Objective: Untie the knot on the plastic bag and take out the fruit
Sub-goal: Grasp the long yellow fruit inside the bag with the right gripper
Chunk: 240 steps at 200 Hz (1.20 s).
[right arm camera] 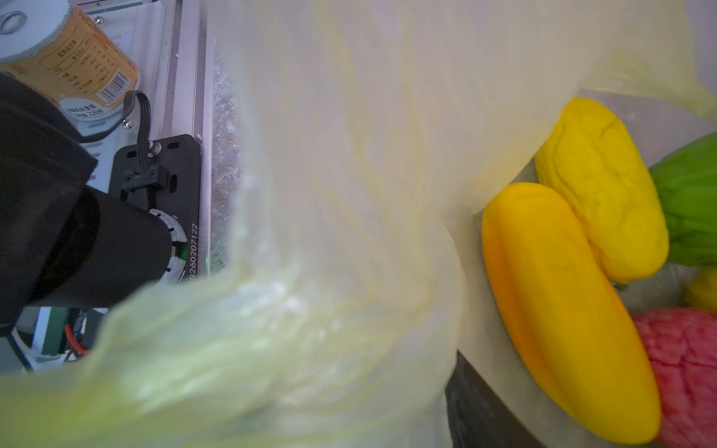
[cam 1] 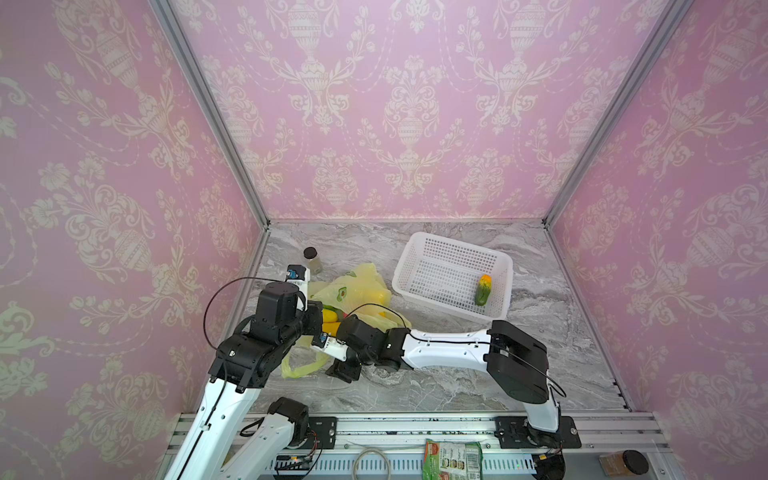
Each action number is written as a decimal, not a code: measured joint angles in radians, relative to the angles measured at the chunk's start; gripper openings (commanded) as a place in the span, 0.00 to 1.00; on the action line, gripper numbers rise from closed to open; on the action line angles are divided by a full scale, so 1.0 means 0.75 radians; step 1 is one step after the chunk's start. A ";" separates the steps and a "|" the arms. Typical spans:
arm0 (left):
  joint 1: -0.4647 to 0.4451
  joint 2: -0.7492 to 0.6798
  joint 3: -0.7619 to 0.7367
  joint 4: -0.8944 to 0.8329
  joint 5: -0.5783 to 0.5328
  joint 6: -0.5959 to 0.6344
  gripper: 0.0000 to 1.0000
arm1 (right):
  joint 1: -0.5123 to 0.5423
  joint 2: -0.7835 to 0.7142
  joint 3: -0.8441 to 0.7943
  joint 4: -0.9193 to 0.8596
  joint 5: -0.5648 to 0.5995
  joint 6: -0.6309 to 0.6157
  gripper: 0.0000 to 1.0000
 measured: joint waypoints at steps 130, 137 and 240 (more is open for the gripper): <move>0.000 -0.006 -0.002 0.001 0.000 0.000 0.00 | -0.023 -0.051 -0.072 0.082 -0.263 0.065 0.47; 0.000 -0.007 -0.002 0.000 0.000 0.000 0.00 | -0.023 -0.027 -0.055 0.074 -0.259 0.066 0.56; 0.000 -0.014 -0.002 0.001 0.000 0.000 0.00 | 0.016 0.202 0.127 0.054 -0.355 0.096 0.36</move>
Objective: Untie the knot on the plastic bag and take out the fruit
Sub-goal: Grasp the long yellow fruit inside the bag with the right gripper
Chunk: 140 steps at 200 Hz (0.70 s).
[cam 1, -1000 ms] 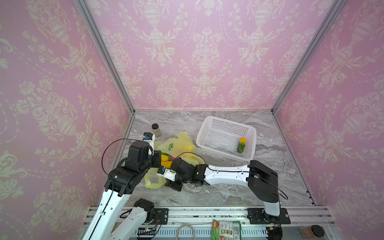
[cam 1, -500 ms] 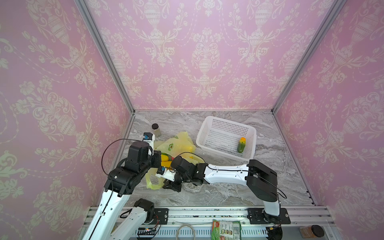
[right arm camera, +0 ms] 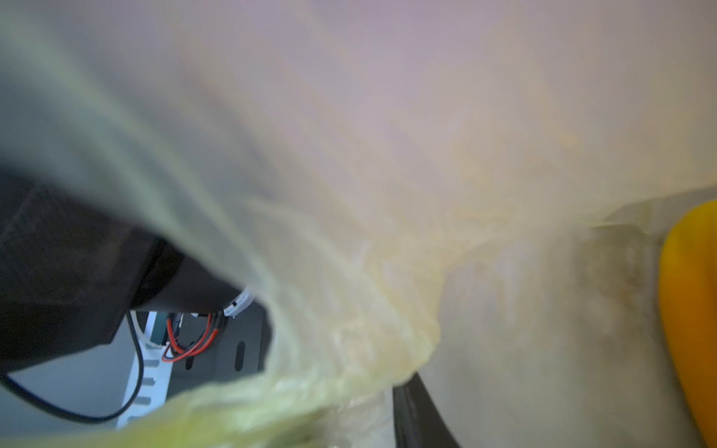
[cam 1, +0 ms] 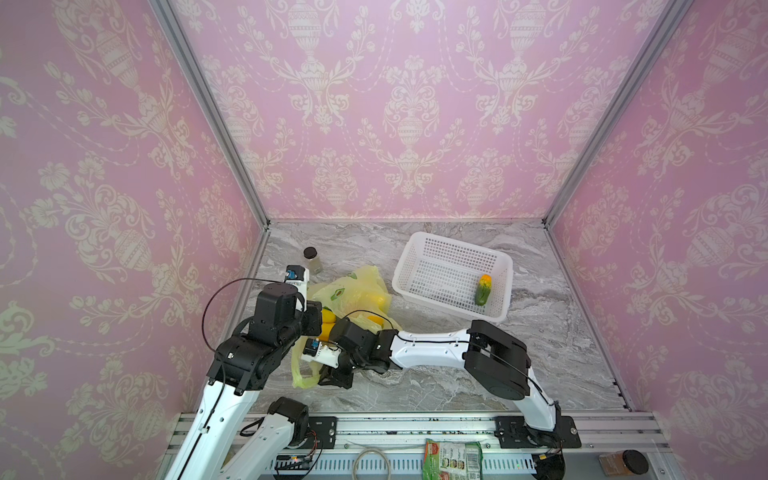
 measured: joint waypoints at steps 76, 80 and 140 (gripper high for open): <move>0.000 0.000 0.000 0.000 0.001 0.000 0.00 | 0.028 -0.217 -0.210 0.010 0.199 -0.001 0.62; 0.000 0.000 0.000 0.000 0.001 0.000 0.00 | 0.027 -0.244 -0.224 0.010 0.219 -0.004 0.61; 0.000 0.000 0.000 -0.001 0.000 0.000 0.00 | 0.006 -0.545 -0.354 0.035 0.387 -0.028 0.42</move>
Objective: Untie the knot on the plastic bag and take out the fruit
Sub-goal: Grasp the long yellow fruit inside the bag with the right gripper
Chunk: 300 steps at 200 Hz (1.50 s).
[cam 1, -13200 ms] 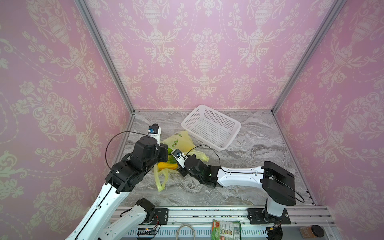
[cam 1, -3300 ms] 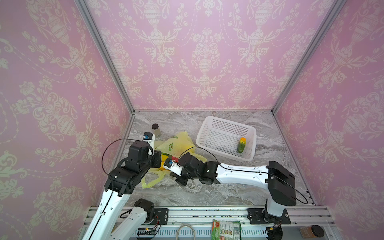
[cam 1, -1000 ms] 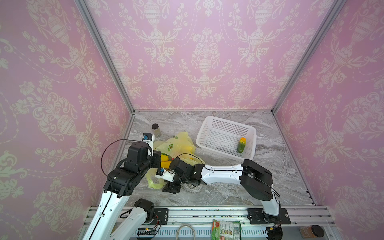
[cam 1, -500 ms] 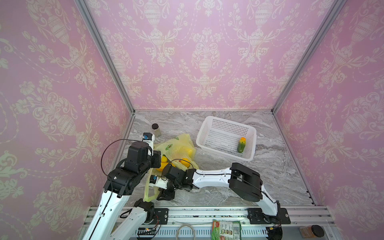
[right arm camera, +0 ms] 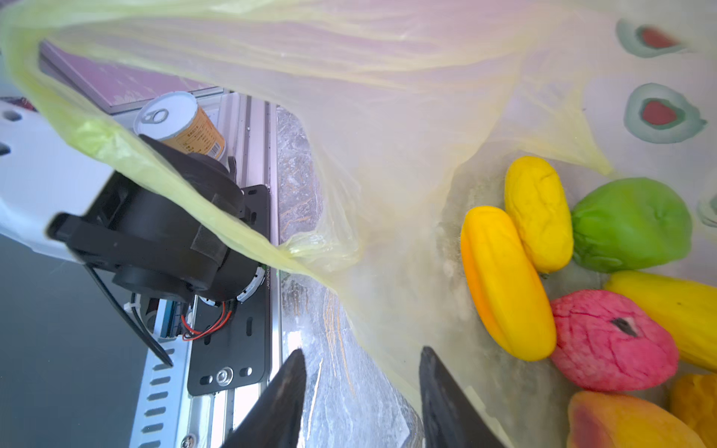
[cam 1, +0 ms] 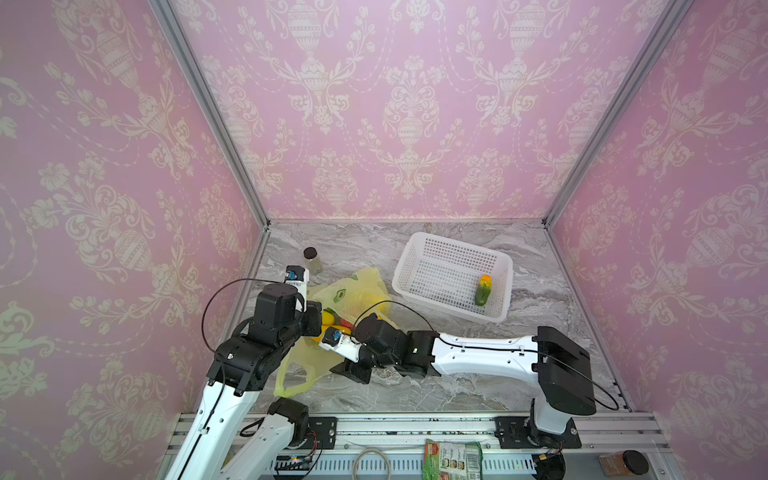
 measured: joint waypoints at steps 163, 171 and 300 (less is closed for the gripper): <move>0.000 0.000 0.000 0.000 0.001 0.000 0.00 | -0.138 0.569 0.419 -0.077 0.249 -0.066 0.83; 0.000 0.000 0.000 0.001 0.001 0.000 0.00 | -0.139 0.571 0.419 -0.075 0.256 -0.075 0.85; 0.000 0.002 0.000 0.000 0.001 0.000 0.00 | -0.134 0.751 0.576 -0.085 0.239 -0.108 0.49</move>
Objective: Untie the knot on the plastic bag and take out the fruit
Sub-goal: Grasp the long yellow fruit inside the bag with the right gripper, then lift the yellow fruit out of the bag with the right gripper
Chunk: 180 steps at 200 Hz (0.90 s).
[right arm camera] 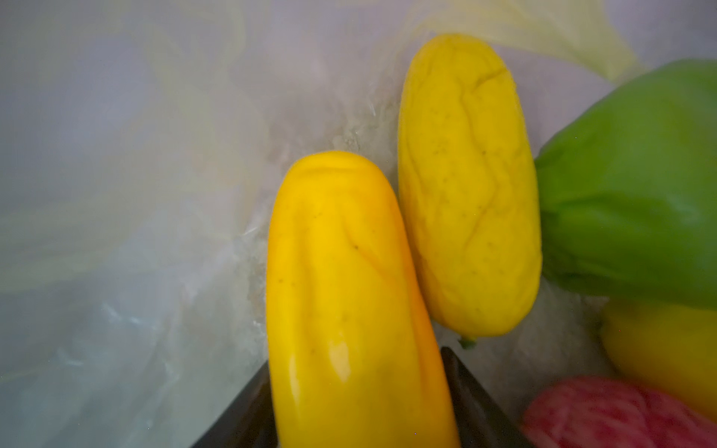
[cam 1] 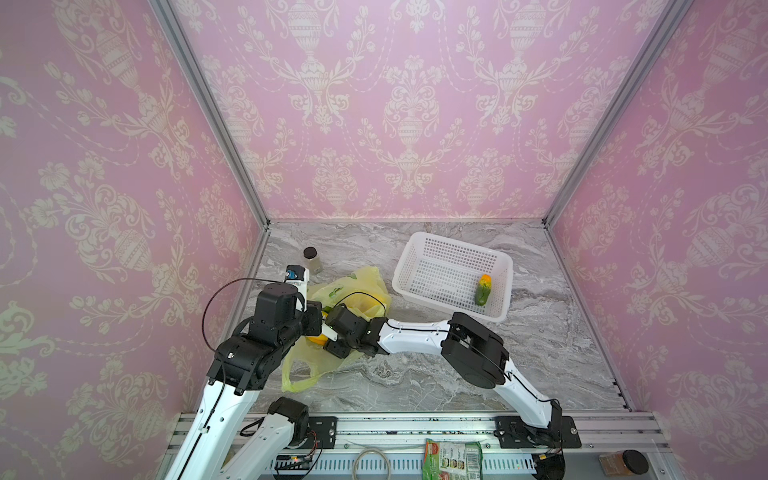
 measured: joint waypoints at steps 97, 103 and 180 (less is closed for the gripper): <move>0.000 0.007 0.000 0.001 -0.001 0.000 0.00 | 0.064 -0.673 -0.633 0.261 0.003 0.068 0.24; 0.000 0.007 0.000 0.001 -0.001 0.000 0.00 | 0.068 -0.729 -0.685 0.292 0.006 0.069 0.23; 0.000 0.006 -0.001 0.001 -0.001 0.000 0.00 | 0.028 -1.448 -1.264 0.527 0.205 0.090 0.20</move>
